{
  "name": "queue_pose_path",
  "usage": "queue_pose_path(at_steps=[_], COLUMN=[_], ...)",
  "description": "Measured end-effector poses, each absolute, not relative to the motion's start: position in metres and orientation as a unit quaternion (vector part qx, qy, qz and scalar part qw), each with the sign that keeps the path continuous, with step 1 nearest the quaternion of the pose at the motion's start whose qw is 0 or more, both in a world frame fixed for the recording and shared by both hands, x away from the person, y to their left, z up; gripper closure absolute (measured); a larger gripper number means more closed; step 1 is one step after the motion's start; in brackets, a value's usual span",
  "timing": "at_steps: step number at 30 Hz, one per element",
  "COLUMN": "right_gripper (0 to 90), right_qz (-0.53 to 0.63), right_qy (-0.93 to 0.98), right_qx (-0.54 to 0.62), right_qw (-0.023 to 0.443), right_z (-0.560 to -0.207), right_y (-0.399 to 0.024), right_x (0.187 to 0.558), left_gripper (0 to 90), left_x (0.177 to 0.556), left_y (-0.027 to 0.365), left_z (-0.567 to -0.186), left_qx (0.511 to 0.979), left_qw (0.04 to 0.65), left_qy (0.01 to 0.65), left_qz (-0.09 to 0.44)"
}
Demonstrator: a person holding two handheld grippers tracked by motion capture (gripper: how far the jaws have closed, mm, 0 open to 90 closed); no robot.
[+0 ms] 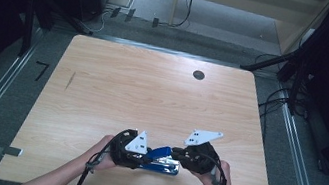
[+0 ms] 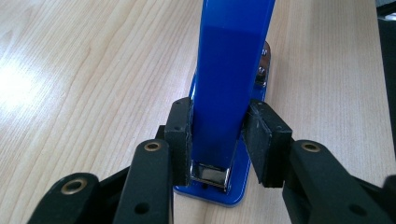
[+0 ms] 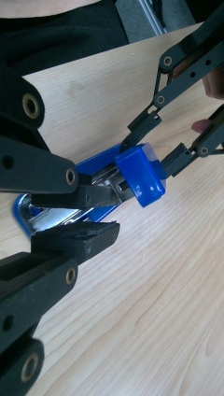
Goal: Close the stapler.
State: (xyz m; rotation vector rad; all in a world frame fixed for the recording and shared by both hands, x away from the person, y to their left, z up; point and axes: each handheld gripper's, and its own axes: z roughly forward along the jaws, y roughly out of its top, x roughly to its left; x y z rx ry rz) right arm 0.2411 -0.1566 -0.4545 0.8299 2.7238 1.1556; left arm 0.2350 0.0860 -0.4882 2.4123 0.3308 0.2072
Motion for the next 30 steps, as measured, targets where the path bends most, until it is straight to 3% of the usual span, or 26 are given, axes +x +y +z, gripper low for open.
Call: queue_pose_path(at_steps=[13,23,30], right_gripper=[81.5,81.4,81.1], right_qz=[0.414,0.346,0.319], right_qy=[0.866,0.894,0.901], right_qx=[0.274,0.28,0.29], right_qw=[0.053,0.048,0.036], right_z=[-0.422,-0.445,-0.464], right_y=[-0.159,-0.15,-0.156], right_x=[0.232,0.237,0.244], left_gripper=[63.6,60.8,38.1], left_x=[0.236,0.235,0.241], left_y=[0.079,0.073,0.081], left_z=[-0.492,-0.497,-0.492], left_qx=[0.93,0.937,0.927], left_qw=[0.335,0.315,0.325], left_qy=[0.128,0.129,0.161], left_qz=[0.078,0.085,0.094])
